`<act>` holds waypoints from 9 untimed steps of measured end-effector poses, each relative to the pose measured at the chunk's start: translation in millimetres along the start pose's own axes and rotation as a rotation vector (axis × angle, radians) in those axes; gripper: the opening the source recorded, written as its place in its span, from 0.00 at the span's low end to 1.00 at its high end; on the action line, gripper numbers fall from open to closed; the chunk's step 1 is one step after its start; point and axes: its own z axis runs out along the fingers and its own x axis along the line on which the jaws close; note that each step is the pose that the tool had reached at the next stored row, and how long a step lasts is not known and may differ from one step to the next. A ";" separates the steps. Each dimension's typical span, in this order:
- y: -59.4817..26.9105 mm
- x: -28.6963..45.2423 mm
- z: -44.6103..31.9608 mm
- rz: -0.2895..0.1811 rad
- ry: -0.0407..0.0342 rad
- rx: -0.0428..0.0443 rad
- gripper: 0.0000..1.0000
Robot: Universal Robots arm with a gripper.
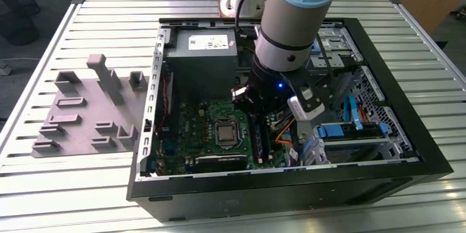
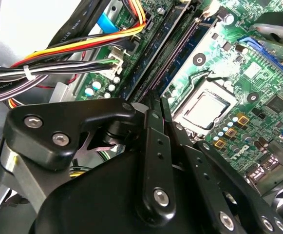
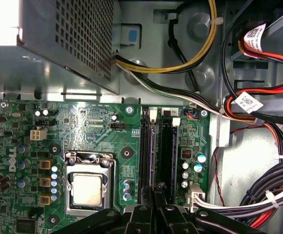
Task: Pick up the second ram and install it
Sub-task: 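Insert the second ram into the second slot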
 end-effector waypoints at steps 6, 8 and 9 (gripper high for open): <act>0.0 -0.2 1.5 0.000 0.0000 -0.0001 0.13; 0.1 -0.2 2.3 0.000 -0.0001 -0.0002 0.13; 0.0 -0.2 2.5 0.000 0.0000 -0.0001 0.13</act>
